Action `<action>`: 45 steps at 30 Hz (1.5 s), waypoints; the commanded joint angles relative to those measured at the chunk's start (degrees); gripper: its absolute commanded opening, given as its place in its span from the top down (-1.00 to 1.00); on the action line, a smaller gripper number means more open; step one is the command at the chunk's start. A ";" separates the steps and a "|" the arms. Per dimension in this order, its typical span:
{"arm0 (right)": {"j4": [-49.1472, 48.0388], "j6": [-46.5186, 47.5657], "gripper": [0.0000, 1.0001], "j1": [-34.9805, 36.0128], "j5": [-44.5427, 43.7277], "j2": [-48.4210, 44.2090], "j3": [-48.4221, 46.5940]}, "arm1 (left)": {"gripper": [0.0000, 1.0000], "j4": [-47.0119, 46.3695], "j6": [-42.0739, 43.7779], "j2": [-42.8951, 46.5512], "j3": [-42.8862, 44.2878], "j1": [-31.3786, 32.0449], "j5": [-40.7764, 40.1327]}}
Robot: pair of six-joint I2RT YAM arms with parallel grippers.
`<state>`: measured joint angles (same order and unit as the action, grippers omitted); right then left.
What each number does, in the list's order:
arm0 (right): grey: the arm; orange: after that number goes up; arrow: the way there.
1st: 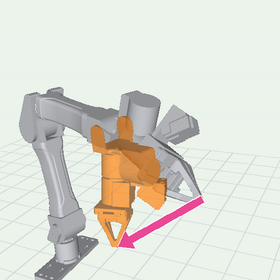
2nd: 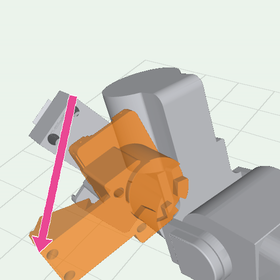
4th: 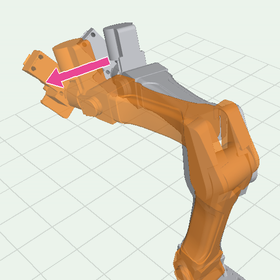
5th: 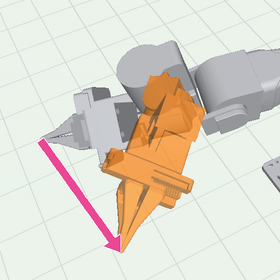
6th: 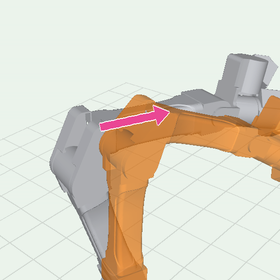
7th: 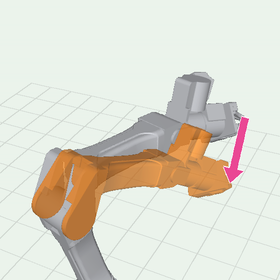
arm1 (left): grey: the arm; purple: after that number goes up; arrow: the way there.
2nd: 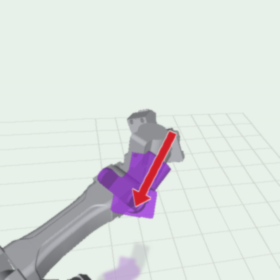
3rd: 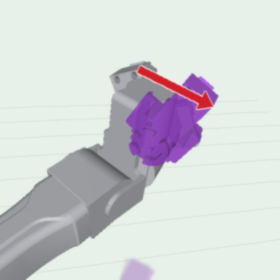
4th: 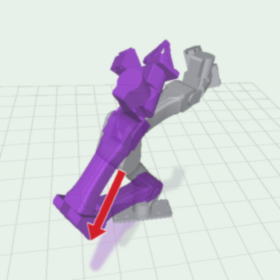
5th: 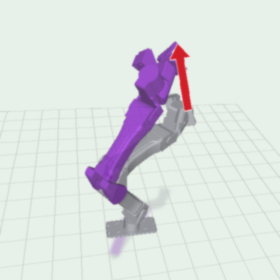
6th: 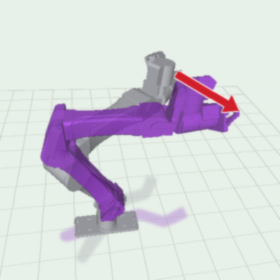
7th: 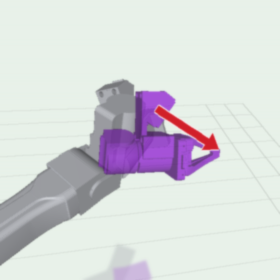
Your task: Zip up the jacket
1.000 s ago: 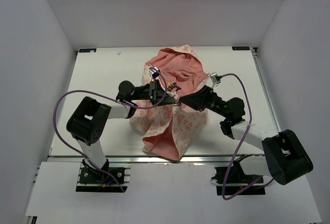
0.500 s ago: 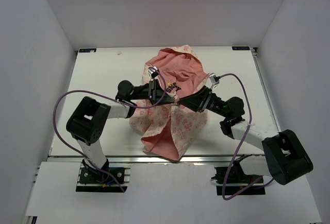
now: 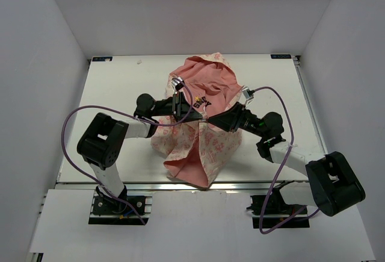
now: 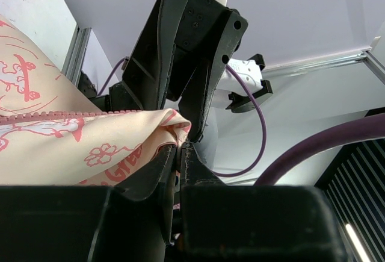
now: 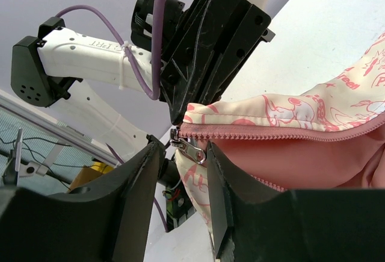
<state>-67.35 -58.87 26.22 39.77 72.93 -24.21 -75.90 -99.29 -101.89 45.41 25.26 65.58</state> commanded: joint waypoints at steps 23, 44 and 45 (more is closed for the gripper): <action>0.29 0.25 0.35 -0.82 1.36 -2.44 0.30 | 1.00 -27.99 0.32 0.73 -0.06 -0.73 -0.54; -0.76 0.34 0.45 -0.64 2.59 0.11 -2.24 | 1.00 -27.99 0.14 1.78 -1.02 -0.73 -0.02; -1.02 0.34 0.43 -0.47 2.77 0.63 -2.42 | 1.00 -27.90 0.14 2.04 -1.02 -0.73 0.07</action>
<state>-65.56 -58.48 25.56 41.47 72.73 -24.14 -75.90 -99.29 -101.91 44.60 24.86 65.49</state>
